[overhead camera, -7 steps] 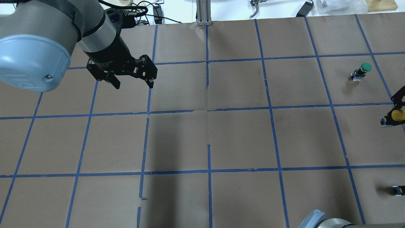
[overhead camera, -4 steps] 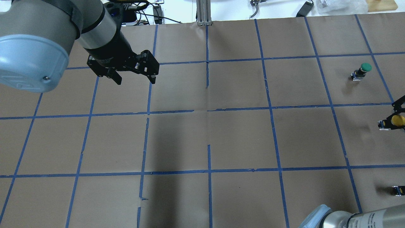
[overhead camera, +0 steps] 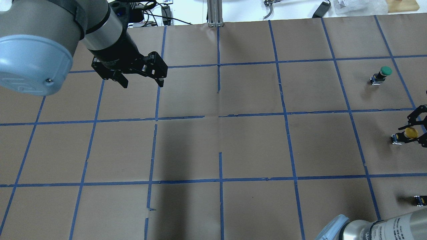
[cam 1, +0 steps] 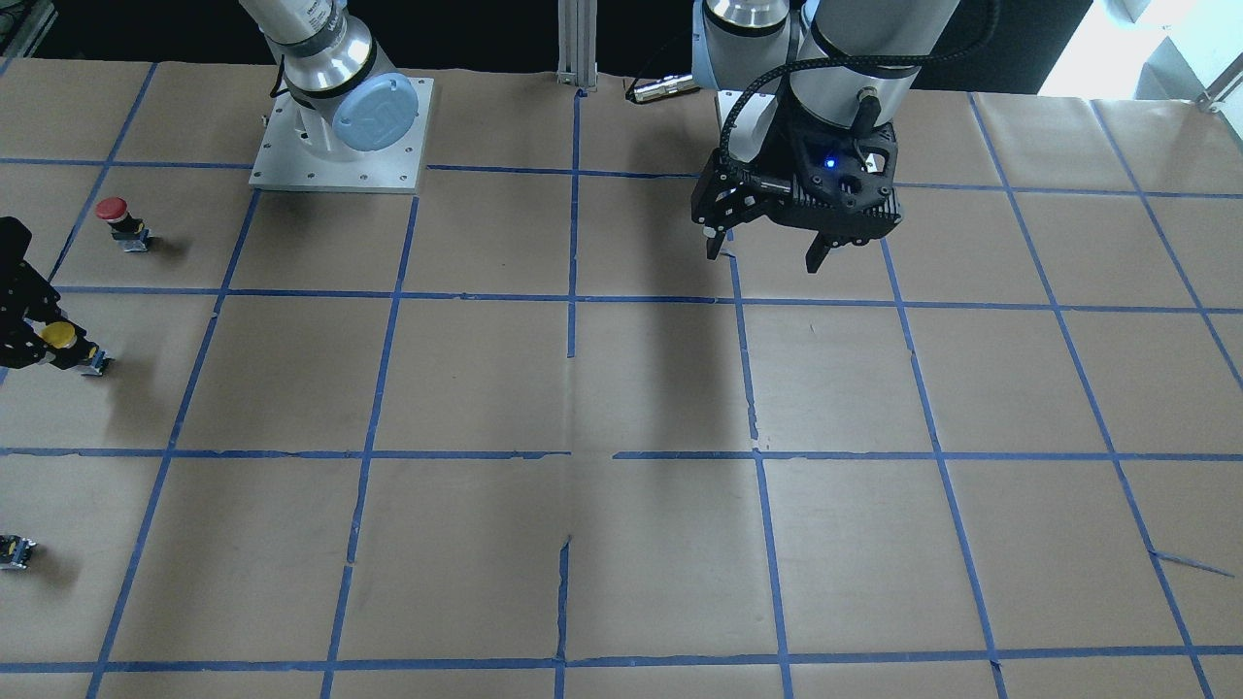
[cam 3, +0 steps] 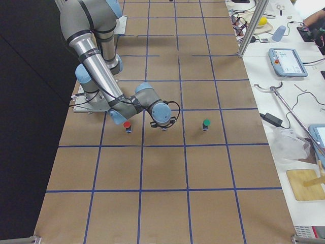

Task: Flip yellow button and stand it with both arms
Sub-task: 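Set the yellow button upright on the table with the right gripper and release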

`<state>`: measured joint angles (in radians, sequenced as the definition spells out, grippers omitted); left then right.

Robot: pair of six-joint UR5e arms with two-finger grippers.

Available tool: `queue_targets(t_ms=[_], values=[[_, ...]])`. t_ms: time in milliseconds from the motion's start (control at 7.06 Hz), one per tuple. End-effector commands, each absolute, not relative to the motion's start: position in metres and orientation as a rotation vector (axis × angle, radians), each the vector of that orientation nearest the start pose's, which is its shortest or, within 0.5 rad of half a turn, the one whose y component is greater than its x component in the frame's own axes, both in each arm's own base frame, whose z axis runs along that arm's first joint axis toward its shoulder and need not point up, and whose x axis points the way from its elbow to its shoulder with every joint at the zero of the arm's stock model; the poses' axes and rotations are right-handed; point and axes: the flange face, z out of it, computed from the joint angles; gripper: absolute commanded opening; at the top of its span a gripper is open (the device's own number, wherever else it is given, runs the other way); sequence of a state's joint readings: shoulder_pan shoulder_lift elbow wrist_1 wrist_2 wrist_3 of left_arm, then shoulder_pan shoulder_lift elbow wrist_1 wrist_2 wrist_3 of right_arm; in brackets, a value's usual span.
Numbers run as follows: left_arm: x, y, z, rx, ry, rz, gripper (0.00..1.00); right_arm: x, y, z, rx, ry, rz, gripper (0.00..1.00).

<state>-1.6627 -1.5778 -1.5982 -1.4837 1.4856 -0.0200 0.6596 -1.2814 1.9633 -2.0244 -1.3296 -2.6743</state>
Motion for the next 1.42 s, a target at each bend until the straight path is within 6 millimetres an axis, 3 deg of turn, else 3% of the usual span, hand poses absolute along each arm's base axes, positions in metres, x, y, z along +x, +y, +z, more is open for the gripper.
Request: queue_targets(t_ms=[0, 142, 283, 425, 567, 708, 850, 992, 1133, 1275], values=[[-0.185, -0.485, 0.481, 0.113, 3.227, -0.079, 1.00, -0.303, -0.434, 0.208, -2.162, 2.017, -0.400, 1.00], [-0.184, -0.485, 0.481, 0.110, 3.227, -0.079, 1.00, -0.303, -0.438, 0.220, -2.121, 2.094, -0.378, 1.00], [-0.184, -0.485, 0.481, 0.110, 3.229, -0.079, 1.00, -0.311, -0.448, 0.262, -2.107, 2.209, -0.333, 1.00], [-0.185, -0.484, 0.483, 0.113, 3.230, -0.084, 1.00, -0.303, -0.466, 0.299, -2.158, 2.258, -0.328, 1.00], [-0.184, -0.485, 0.484, 0.109, 3.234, -0.089, 1.00, -0.289, -0.481, 0.331, -2.220, 2.281, -0.307, 1.00], [-0.183, -0.487, 0.490, 0.106, 3.227, -0.107, 1.00, -0.263, -0.486, 0.355, -2.058, 2.343, -0.273, 1.00], [-0.181, -0.489, 0.497, 0.120, 3.220, -0.101, 1.00, -0.241, -0.489, 0.396, -1.847, 2.476, -0.256, 1.00], [-0.179, -0.490, 0.499, 0.120, 3.209, -0.057, 1.00, -0.193, -0.493, 0.437, -1.722, 2.548, -0.184, 1.00], [-0.171, -0.497, 0.499, 0.105, 3.172, -0.045, 1.00, -0.131, -0.501, 0.465, -1.641, 2.646, -0.117, 1.00], [-0.169, -0.497, 0.496, 0.180, 3.143, -0.034, 1.00, -0.063, -0.496, 0.490, -1.507, 2.743, -0.135, 1.00]])
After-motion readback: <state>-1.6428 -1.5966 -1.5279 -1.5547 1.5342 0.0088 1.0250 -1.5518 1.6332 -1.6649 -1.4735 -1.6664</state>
